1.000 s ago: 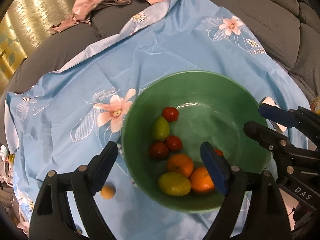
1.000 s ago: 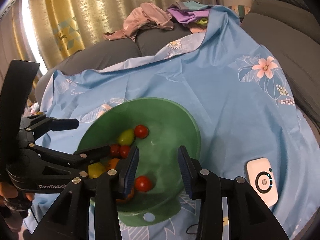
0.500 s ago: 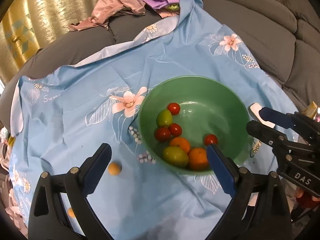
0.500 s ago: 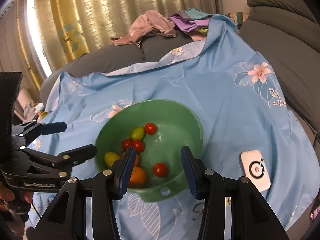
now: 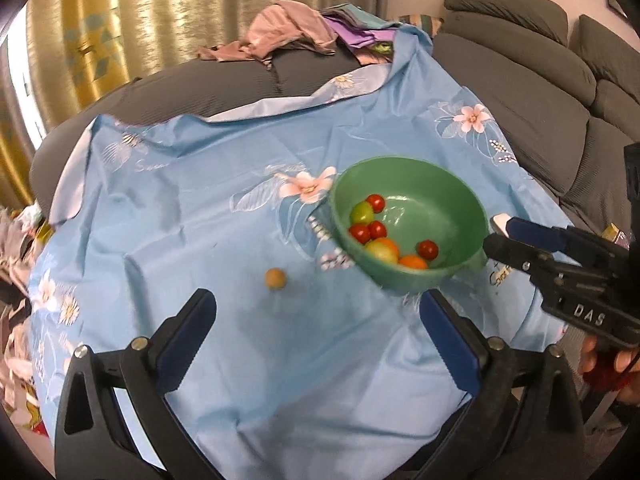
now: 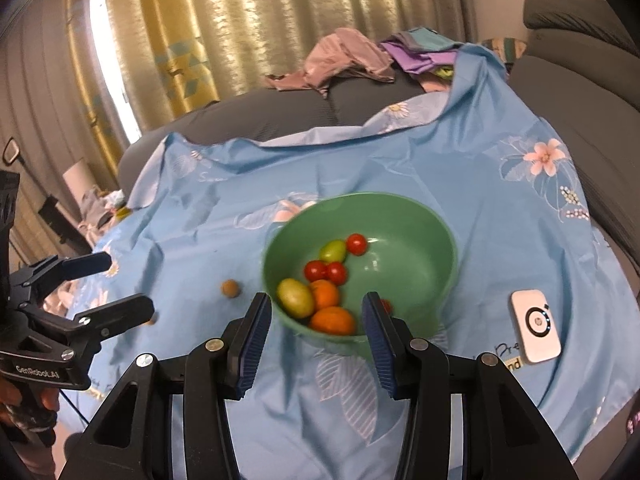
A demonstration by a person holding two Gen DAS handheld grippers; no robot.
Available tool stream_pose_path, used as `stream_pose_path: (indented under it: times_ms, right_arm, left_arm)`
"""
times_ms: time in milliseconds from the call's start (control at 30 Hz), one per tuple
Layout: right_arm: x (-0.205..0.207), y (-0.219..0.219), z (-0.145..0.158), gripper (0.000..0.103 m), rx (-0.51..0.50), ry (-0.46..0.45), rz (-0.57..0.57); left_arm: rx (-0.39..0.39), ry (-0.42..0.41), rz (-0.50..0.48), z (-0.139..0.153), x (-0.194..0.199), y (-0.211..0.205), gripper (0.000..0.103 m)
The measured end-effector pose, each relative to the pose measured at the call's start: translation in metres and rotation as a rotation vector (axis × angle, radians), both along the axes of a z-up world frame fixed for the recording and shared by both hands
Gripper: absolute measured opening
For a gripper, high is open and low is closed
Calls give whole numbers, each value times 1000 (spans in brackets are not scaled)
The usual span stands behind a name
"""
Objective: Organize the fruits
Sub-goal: 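Withdraw both tools toward the two small yellow tomatoes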
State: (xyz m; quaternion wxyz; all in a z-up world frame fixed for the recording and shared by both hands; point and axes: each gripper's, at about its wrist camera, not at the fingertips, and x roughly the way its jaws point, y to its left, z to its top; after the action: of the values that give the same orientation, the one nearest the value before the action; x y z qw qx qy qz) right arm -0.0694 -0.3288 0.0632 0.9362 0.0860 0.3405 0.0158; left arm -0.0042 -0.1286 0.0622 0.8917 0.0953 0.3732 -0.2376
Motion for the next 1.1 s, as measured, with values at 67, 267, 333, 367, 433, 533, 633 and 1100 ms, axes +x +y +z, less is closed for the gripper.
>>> stream_pose_path:
  times_ms: [67,267,333,367,433,533,633,1100]
  right_arm:
    - [-2,6,1,48,-4,-2,13]
    - [-7,30,3,48,-18,-3,63]
    - [-8,39,4,48,-24,-4,79]
    - [-8,44,4,48,-28,-4,91]
    - [-10,54,4,48,-36,-1,110]
    - [-10,68,3,48,-47,4,140]
    - [-10,82,2,48,-58,11,166]
    - [-4,130,-7,48,-71,41,248]
  left_arm:
    - [-1,5,18,-3,-6,12,102]
    - [-5,25,72,-11,-16,41,102]
    - [-9,25,80,-11,-20,49,102]
    - [-11,25,85,-12,-22,52,102]
    - [-15,23,99,-13,-26,61,102]
    - [-24,22,111,-14,-30,73,102]
    - [-27,17,126,-14,-35,85,102]
    - [-69,15,154,-19,-41,118,102]
